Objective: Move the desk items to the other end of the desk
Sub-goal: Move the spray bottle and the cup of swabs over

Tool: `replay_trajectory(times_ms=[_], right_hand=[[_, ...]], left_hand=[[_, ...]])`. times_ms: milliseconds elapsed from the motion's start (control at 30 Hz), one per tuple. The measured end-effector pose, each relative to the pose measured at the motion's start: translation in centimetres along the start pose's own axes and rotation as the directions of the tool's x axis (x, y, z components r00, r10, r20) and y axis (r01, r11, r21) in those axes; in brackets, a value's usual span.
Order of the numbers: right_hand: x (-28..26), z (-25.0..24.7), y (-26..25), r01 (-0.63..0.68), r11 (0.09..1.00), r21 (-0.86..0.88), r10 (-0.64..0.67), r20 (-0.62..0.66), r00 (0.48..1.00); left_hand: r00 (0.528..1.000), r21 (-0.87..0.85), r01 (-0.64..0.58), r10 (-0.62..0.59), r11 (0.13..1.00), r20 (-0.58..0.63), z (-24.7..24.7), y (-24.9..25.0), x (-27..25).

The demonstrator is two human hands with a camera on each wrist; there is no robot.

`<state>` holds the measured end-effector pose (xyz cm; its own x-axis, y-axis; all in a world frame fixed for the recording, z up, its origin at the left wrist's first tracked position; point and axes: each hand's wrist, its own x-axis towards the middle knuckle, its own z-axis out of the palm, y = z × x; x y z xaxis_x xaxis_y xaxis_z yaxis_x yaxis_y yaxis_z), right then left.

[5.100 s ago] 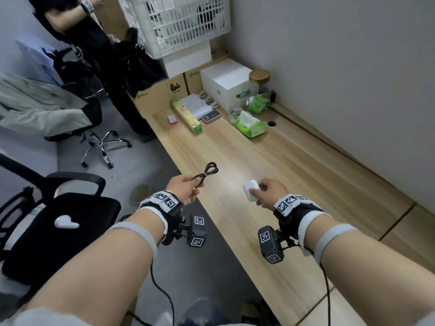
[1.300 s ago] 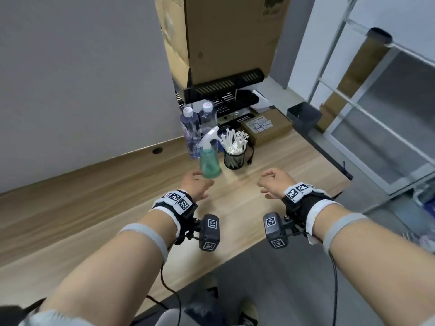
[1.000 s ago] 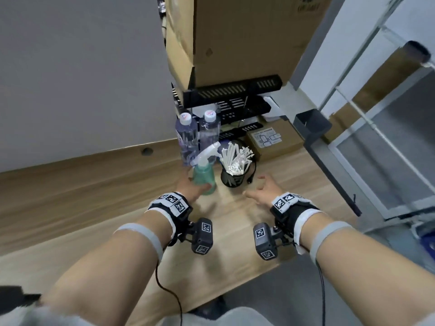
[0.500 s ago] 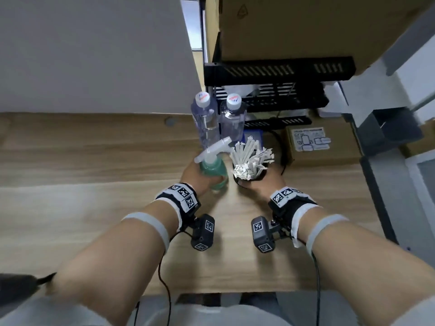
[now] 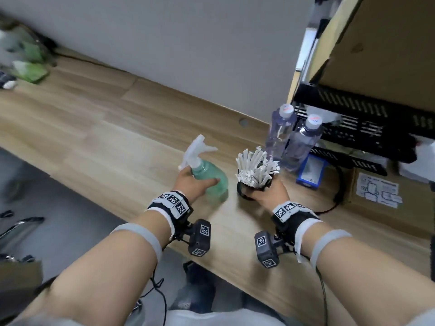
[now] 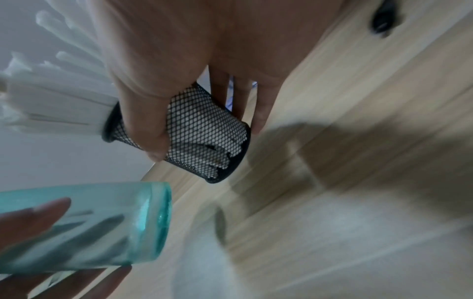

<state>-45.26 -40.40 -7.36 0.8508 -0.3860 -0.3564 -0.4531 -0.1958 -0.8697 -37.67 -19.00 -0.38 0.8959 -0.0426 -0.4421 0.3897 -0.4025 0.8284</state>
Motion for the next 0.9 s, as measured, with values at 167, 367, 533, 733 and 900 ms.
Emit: replay_trajectory(times_ms=[167,367,533,733,900], right_hand=[[-0.2,7.8,-8.4,0.145,0.989,0.020,-0.146,0.137,0.980],[-0.2,21.3,-17.5,0.220,0.975,-0.013,-0.213,0.214,0.953],[-1.2,33.9,-22.9,0.220,0.974,0.047,-0.225,0.221,0.949],[-1.9,44.3,-27.7,0.238,0.968,0.073,-0.249,0.248,0.936],[1.2,50.5,-31.3,0.267,0.961,0.076,-0.277,0.285,0.918]], left_hand=[[0.987,-0.230,0.008,-0.045,0.973,-0.156,-11.1,-0.7,0.2],[0.955,-0.412,-0.016,-0.108,0.911,-0.276,-26.2,-4.3,2.8],[0.933,-0.392,-0.051,-0.096,0.919,-0.347,-39.4,-7.0,4.1],[0.904,-0.405,-0.060,-0.122,0.912,-0.410,-50.0,-9.0,6.6],[0.897,-0.428,-0.070,-0.130,0.901,-0.422,-55.8,-9.7,10.7]])
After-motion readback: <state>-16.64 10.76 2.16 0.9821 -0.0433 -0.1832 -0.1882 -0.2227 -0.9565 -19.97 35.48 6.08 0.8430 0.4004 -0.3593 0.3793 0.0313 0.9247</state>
